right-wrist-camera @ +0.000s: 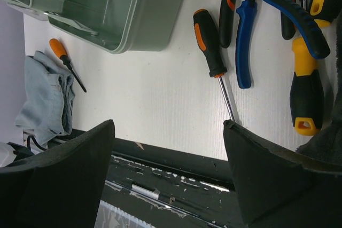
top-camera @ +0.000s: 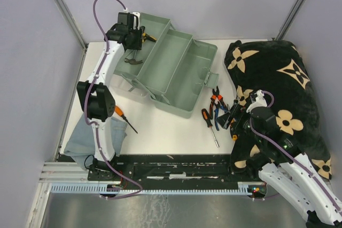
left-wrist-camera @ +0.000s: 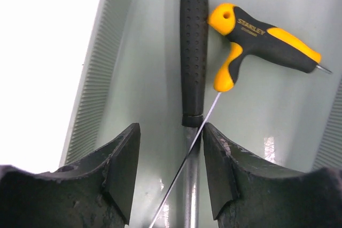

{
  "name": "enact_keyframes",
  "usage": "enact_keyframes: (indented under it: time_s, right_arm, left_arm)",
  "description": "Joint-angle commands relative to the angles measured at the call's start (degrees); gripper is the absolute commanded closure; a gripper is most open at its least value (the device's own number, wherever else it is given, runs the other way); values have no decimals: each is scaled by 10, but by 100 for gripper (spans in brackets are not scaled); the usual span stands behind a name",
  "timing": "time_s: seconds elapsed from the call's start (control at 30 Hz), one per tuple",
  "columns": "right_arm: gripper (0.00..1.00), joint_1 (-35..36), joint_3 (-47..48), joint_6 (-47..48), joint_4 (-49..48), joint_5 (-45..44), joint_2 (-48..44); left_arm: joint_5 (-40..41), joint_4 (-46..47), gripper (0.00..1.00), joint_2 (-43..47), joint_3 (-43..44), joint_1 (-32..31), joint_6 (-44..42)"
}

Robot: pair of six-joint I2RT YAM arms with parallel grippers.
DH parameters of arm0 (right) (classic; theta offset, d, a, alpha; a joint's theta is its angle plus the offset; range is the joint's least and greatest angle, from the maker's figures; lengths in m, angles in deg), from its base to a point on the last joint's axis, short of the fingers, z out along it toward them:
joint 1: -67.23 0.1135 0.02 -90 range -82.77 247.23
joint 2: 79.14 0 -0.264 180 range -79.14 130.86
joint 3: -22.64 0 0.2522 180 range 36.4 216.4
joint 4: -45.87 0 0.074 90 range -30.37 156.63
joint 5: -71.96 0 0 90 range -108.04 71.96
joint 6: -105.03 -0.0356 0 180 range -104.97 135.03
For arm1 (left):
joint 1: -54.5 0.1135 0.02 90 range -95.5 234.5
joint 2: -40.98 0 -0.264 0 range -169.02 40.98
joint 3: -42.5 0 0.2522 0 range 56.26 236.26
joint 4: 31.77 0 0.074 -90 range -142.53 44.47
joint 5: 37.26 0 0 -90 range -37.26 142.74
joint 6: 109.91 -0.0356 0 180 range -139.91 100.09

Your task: Pack the tool kit

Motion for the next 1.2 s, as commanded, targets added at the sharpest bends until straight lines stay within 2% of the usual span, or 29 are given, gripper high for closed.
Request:
enact_keyframes:
  time_s: [0.0,0.17,0.23,0.37,0.47,0.5,0.6,0.7,0.77,0.9,1.07,1.17]
  right_arm:
    - [10,0,13,-5,-2,-8,-5]
    - [10,0,11,-2,-5,-12,-11]
    - [9,0,11,0,-7,-12,-12]
    - [9,0,11,14,-14,-6,-15]
    - [9,0,10,23,-23,0,-18]
    - [9,0,10,24,-25,1,-19]
    - [9,0,11,28,-26,2,-24]
    - [8,-1,12,35,-22,2,-33]
    - [8,0,12,37,-21,-3,-40]
    - [5,0,11,34,-22,-20,-50]
    - [6,0,7,2,15,-79,-32]
    - [7,0,12,8,33,-74,4]
  left_arm:
    - [-32,25,41,55,20,13,40]
    - [-166,39,37,104,-24,12,55]
    - [-177,45,37,135,-50,13,73]
    - [-190,74,37,221,-155,13,98]
    - [-165,116,40,311,-279,14,140]
    - [-133,135,41,347,-326,15,164]
    - [-48,228,33,482,-499,19,231]
    - [26,260,24,607,-612,20,258]
    - [67,247,22,662,-654,21,280]
    - [89,231,21,744,-728,21,294]
    - [35,214,20,809,-796,22,323]
    - [38,186,19,824,-828,20,386]
